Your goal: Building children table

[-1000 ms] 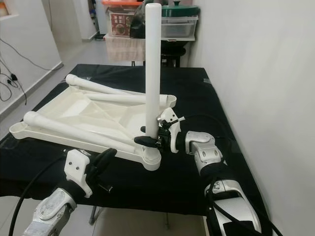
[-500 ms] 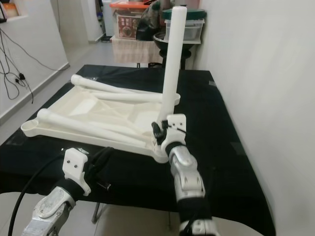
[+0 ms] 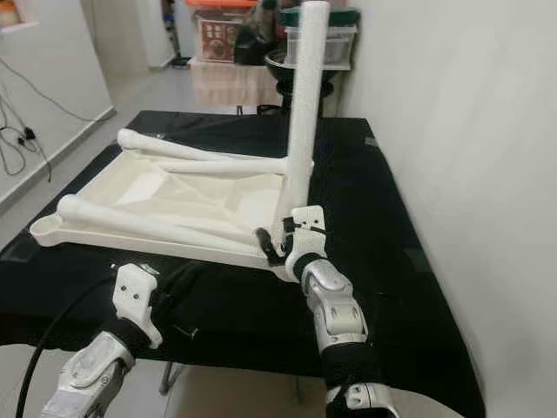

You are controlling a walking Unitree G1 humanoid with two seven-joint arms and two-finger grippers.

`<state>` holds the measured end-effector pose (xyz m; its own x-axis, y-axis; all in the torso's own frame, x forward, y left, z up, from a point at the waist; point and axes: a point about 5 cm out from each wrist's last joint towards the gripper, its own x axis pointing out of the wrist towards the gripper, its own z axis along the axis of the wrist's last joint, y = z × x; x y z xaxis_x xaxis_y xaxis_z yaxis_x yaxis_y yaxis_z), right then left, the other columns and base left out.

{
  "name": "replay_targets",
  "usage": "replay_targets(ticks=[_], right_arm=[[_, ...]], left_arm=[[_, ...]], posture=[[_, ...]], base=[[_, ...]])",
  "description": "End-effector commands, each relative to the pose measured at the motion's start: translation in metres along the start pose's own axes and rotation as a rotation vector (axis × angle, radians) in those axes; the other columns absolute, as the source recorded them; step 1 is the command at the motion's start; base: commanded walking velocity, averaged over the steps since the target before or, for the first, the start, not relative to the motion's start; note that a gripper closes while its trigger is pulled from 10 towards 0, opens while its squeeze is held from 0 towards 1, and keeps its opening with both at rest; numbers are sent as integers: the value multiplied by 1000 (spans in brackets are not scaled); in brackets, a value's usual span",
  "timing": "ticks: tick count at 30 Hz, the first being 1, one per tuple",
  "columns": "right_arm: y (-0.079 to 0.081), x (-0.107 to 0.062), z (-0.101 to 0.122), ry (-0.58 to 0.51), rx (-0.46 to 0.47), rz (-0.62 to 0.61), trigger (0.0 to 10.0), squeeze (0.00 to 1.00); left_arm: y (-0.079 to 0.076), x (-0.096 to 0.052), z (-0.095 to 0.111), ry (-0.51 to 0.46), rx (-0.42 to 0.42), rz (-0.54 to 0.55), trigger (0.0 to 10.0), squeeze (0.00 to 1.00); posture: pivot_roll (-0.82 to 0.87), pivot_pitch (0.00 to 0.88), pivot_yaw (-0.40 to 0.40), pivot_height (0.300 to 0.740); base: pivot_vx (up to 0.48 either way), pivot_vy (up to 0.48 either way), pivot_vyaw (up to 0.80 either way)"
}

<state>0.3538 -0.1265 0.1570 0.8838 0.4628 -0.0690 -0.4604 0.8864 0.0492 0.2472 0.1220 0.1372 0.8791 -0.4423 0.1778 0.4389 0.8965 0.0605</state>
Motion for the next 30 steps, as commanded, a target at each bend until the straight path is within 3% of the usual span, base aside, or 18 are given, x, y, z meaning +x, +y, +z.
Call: replay_targets(ticks=[1,6,7,12,13,18,24,28,29,30], right_arm=[[9,6,10,-30,-61,178,10000,0],[4,7,11,3,-112,309,10000,0],[0,6,10,68,-142,491,10000,0],[-3,4,10,118,-128,603,10000,0],[-5,4,9,134,-96,633,157,0],[-10,3,7,149,-63,667,0,0],[-16,1,-2,171,-107,635,0,0],[-20,-2,-18,219,-163,487,0,0],[-24,-2,-30,259,-185,236,0,0],[-24,-2,-30,259,-185,236,0,0]], left_arm=[[-1,-1,-5,20,-10,-2,10000,0],[-1,-1,-6,20,-11,-3,10000,0],[-2,-1,-6,20,-12,-3,10000,0],[-3,-2,-6,20,-11,-3,10000,0],[-3,-2,-6,19,-11,-4,10000,0],[-4,-2,-5,18,-10,-3,10000,0],[-5,-1,-4,13,-12,-5,10000,0],[-5,-1,-3,7,-14,-6,10000,0],[-5,-2,-3,6,-15,-7,10000,0],[-5,-2,-3,6,-15,-7,10000,0]], posture=[[-22,0,-18,740],[-20,0,-19,740],[-14,0,-22,740],[-8,0,-23,740],[-6,0,-24,740],[1,0,-28,740],[0,0,-29,740],[-1,0,-37,740],[-3,0,-48,740],[-3,0,-48,740]], base=[[0,0,0],[0,0,0],[0,0,0],[0,0,0],[0,0,0],[0,0,0],[0,0,0],[0,0,0],[0,0,0],[0,0,0]])
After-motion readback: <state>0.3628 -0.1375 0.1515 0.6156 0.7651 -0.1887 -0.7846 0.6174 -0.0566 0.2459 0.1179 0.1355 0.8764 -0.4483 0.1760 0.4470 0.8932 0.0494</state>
